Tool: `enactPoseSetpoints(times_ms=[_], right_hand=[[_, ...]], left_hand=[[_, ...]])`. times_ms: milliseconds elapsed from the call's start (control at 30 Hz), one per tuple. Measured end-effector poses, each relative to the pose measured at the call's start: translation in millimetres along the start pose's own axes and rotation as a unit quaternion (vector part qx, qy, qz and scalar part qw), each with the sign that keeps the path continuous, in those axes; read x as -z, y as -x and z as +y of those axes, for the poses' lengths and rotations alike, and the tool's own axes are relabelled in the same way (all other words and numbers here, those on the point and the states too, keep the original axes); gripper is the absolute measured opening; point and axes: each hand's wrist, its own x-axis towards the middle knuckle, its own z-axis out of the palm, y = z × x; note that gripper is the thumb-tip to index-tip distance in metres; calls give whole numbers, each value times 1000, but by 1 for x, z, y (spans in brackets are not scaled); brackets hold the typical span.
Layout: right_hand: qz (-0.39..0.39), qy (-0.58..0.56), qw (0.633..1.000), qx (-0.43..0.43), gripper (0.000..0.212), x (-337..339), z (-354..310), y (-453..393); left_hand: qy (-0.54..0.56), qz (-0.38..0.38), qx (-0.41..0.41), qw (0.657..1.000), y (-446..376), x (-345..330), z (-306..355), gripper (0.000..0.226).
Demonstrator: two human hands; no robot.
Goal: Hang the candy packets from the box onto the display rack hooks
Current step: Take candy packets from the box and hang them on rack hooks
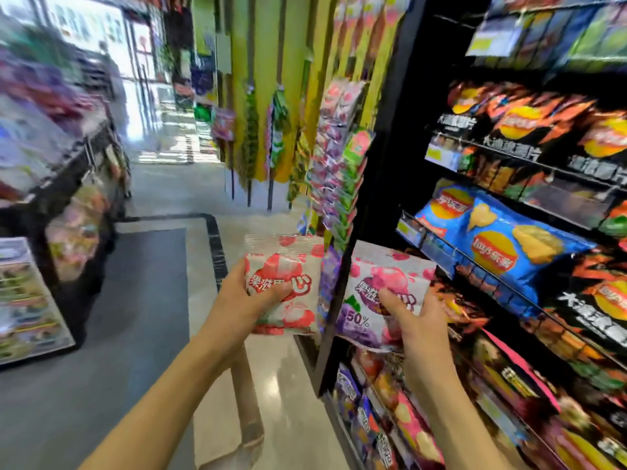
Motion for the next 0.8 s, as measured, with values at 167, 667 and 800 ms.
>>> enactPoseSetpoints(times_ms=[167, 667, 800], right_hand=[[1, 2, 1000, 25, 34, -90, 9, -45], [27, 38, 994, 96, 24, -274, 15, -188], [45, 43, 993, 104, 40, -301, 27, -240]], left_hand=[[16, 2, -18, 1000, -65, 75, 16, 42], [20, -37, -59, 997, -262, 192, 69, 40], [22, -40, -61, 997, -320, 200, 67, 39]])
